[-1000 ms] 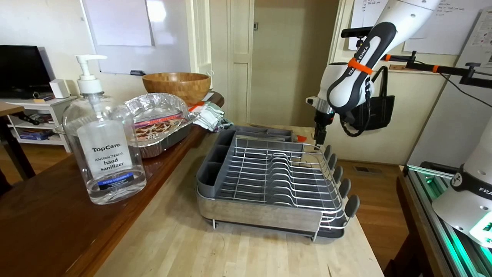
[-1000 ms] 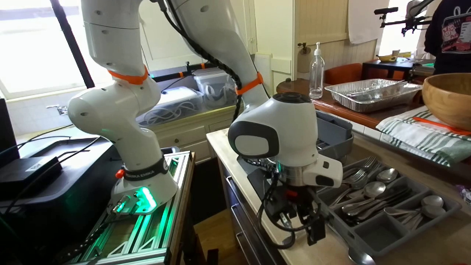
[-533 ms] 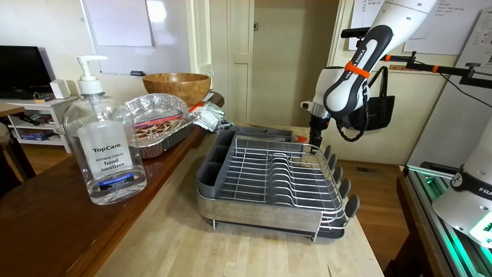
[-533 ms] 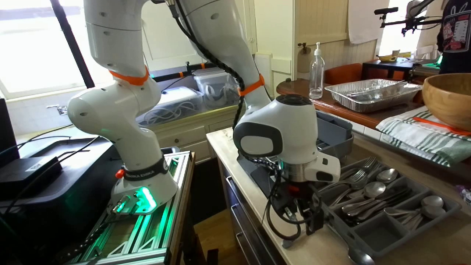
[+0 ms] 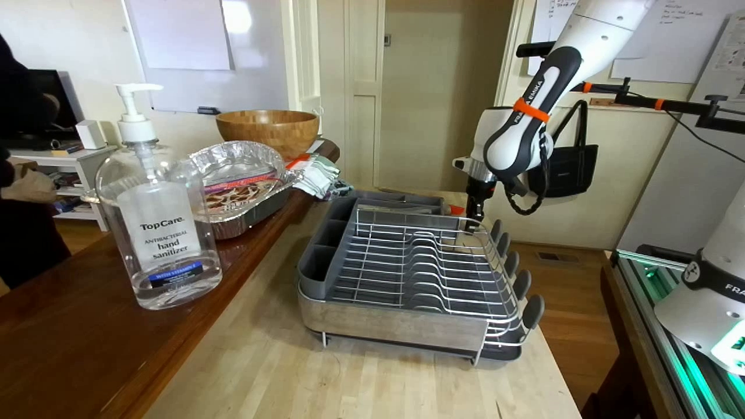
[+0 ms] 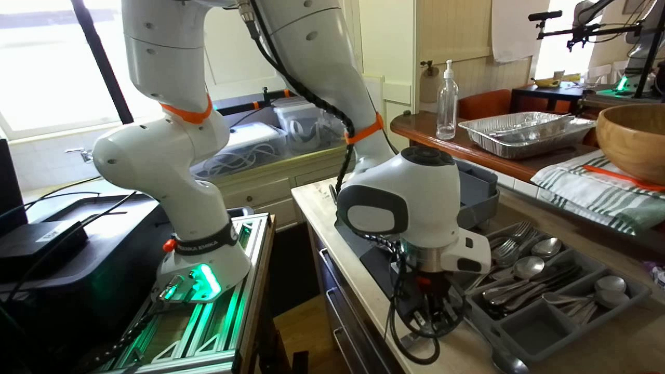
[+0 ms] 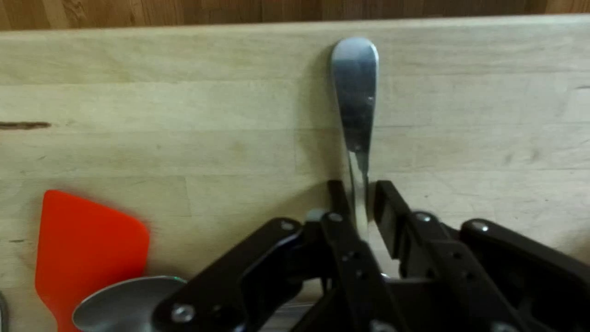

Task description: Place the fork and one spoon in the cutlery rack

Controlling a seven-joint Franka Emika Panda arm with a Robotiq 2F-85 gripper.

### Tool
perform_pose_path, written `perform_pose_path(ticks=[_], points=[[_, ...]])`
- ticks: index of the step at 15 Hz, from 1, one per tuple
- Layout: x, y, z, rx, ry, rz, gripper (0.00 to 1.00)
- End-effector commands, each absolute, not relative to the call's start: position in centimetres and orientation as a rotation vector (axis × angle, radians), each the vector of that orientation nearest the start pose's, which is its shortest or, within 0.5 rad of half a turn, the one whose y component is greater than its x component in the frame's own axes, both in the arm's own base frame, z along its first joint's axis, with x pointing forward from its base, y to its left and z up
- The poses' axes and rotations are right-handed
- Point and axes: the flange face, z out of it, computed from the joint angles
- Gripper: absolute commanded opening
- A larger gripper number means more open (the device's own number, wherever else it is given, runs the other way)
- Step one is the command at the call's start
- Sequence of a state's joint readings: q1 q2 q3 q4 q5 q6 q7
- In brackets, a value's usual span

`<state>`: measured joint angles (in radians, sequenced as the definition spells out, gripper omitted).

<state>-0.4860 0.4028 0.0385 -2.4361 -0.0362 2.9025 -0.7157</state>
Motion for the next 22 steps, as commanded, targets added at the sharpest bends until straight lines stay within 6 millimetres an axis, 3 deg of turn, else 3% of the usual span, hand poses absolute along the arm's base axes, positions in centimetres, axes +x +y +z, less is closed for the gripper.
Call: perform_pose_path(ticks=[1, 5, 10, 13, 17, 19, 22], points=[[44.7, -21.0, 14.3, -3.114, -0.502, -0.062, 0.00], [43.6, -21.5, 15.9, -3.125, -0.493, -0.033, 0.02], [40.1, -24.8, 21.6, -3.097, -0.531, -0.072, 0.02], [39.3, -26.8, 25.4, -3.096, -0.552, -0.119, 0.02], [41.5, -27.3, 30.8, -3.100, -0.557, -0.255, 0.02], [43.4, -26.0, 32.6, -3.099, -0.554, -0.318, 0.02], [47.1, -23.0, 33.7, -3.056, -0.542, -0.393, 0.02]])
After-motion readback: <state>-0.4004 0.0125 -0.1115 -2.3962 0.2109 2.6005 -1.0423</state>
